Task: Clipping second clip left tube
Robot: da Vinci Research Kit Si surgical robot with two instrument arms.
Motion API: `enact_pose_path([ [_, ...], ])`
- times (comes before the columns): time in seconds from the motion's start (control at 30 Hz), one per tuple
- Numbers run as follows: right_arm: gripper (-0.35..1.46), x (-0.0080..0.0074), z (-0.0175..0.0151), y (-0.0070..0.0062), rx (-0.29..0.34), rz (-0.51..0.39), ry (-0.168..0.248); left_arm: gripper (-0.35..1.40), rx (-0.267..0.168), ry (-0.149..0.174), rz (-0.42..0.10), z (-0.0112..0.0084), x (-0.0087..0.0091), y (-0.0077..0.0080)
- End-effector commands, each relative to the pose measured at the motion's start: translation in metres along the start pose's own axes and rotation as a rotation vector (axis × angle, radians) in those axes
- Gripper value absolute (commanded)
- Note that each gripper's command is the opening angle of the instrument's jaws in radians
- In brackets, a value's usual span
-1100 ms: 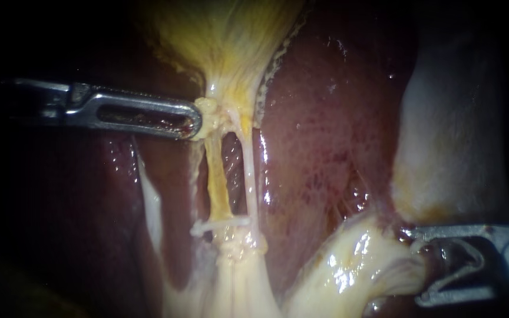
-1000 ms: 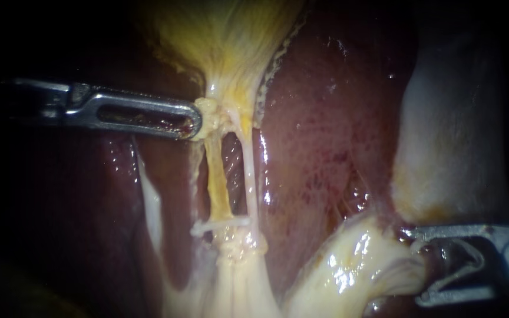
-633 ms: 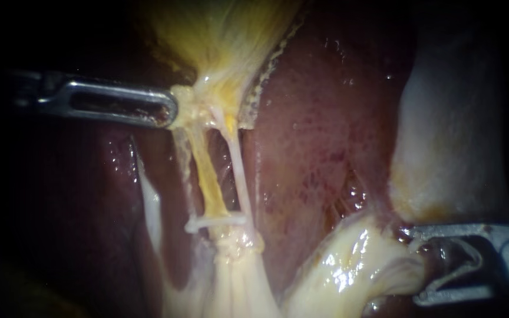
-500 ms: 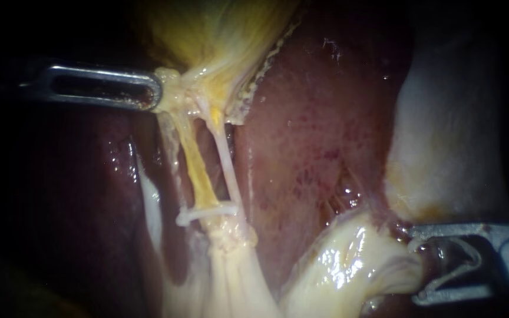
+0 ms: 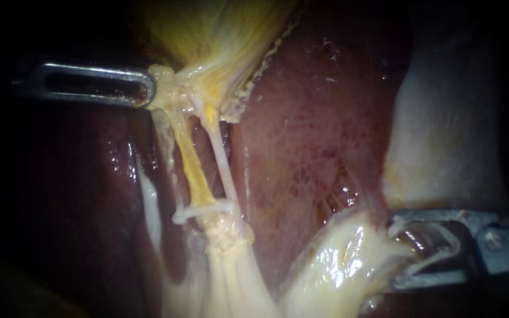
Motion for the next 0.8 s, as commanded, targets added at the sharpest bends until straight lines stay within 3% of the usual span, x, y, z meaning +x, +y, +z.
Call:
enact_pose_path([
  [0.03,0.48,0.0003,0.0005,0.0000,0.001,0.017,0.001,-0.35,0.000,0.000,0.000,0.0001,0.0001,0.0000],
  [0.33,0.48,0.0033,0.0050,0.0005,0.014,0.105,0.016,-0.35,-0.002,-0.001,0.001,0.0003,0.0002,0.0000],
  [0.63,0.48,0.0052,0.0081,0.0011,0.016,0.146,0.037,-0.35,-0.004,-0.001,0.001,0.0005,0.0002,0.0000],
  [0.8,0.48,0.0061,0.0096,0.0013,0.063,0.165,0.042,-0.35,-0.004,-0.002,0.002,0.0005,0.0003,0.0000],
])
